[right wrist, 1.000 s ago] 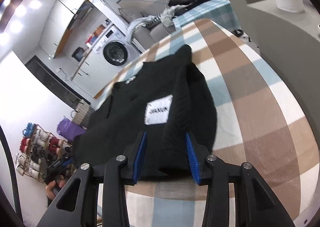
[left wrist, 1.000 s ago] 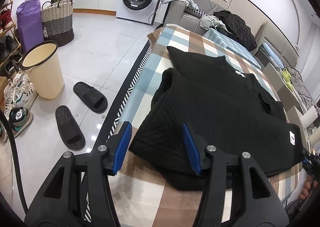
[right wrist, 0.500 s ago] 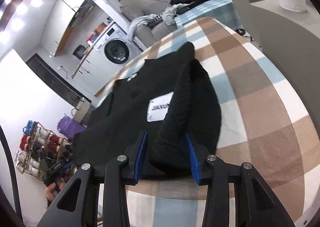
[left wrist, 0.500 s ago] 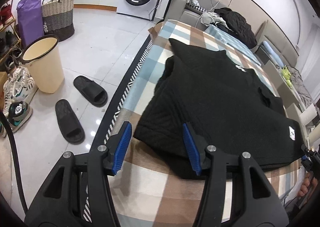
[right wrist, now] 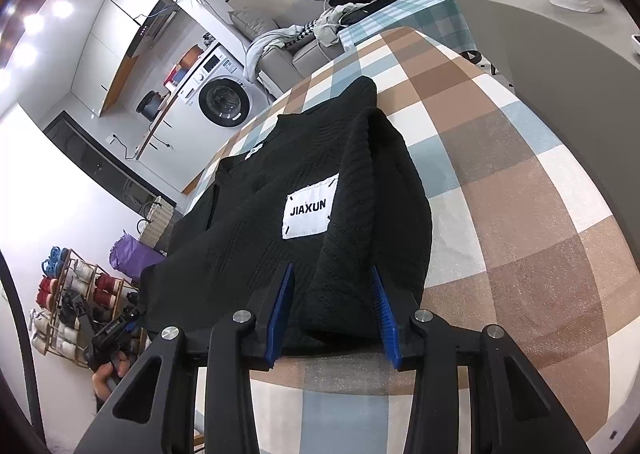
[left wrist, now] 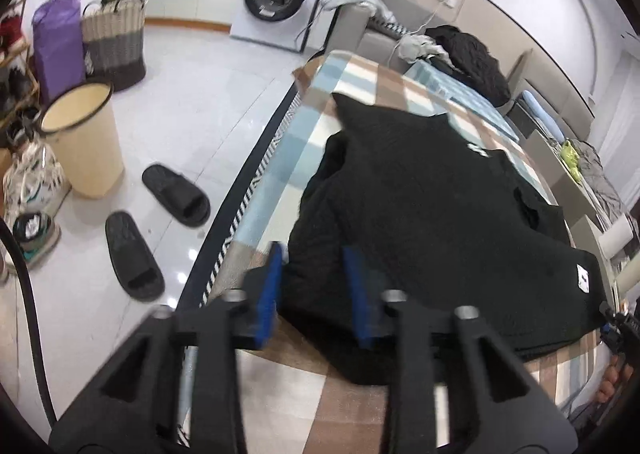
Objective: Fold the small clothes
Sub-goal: 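Close both grippers on the folded shirt edge and lift it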
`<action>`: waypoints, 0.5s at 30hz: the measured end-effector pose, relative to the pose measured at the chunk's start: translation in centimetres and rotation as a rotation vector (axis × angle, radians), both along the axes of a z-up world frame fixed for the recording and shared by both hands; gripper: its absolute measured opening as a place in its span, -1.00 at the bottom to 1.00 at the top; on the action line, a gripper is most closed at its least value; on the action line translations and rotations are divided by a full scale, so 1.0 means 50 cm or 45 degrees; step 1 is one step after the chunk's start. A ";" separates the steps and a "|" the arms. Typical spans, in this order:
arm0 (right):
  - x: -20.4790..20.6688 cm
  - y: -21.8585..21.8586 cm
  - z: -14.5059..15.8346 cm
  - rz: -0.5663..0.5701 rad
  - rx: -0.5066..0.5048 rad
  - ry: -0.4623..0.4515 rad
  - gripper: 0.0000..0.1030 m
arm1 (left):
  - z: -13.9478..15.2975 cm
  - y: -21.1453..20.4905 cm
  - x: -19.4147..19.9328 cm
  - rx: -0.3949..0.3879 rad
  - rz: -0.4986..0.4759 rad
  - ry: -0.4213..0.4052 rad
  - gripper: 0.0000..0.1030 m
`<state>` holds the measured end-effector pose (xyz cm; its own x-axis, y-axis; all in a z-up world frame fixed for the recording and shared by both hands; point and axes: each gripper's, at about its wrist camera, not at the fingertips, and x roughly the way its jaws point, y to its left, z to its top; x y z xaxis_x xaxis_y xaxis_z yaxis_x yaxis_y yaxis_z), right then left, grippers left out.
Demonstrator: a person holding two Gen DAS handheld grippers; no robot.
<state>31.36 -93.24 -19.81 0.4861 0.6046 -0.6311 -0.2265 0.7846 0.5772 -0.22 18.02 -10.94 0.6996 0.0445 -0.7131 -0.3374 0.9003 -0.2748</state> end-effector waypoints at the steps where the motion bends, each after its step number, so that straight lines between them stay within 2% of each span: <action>1: 0.001 0.000 -0.001 0.000 0.000 0.000 -0.23 | 0.005 -0.003 -0.001 0.011 -0.006 -0.010 -0.64; 4: 0.004 0.000 -0.004 0.001 0.002 0.005 -0.23 | 0.001 -0.003 0.000 0.022 -0.004 0.007 -0.64; 8: 0.006 0.000 -0.006 -0.001 0.002 0.009 -0.22 | -0.019 0.007 0.007 -0.036 0.020 0.053 -0.56; 11: 0.008 0.003 -0.009 -0.016 -0.007 0.013 -0.22 | -0.017 0.014 0.003 -0.065 0.028 0.013 -0.61; 12: 0.008 0.004 -0.010 -0.028 -0.017 0.014 -0.31 | -0.014 0.014 0.001 -0.064 0.024 0.000 -0.66; 13: 0.009 0.006 -0.009 -0.031 -0.026 0.006 -0.42 | -0.008 0.013 0.001 -0.061 0.020 -0.013 -0.81; 14: 0.008 0.009 -0.006 -0.040 -0.042 -0.008 -0.68 | -0.003 0.012 0.000 -0.060 0.013 -0.025 -0.88; 15: 0.009 0.012 -0.004 -0.041 -0.059 -0.015 -0.86 | 0.008 0.009 0.000 -0.052 0.005 -0.043 -0.89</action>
<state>31.79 -92.66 -20.02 0.5126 0.5589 -0.6519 -0.2075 0.8173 0.5375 -0.24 18.45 -10.56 0.7231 0.0190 -0.6905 -0.3311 0.8868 -0.3224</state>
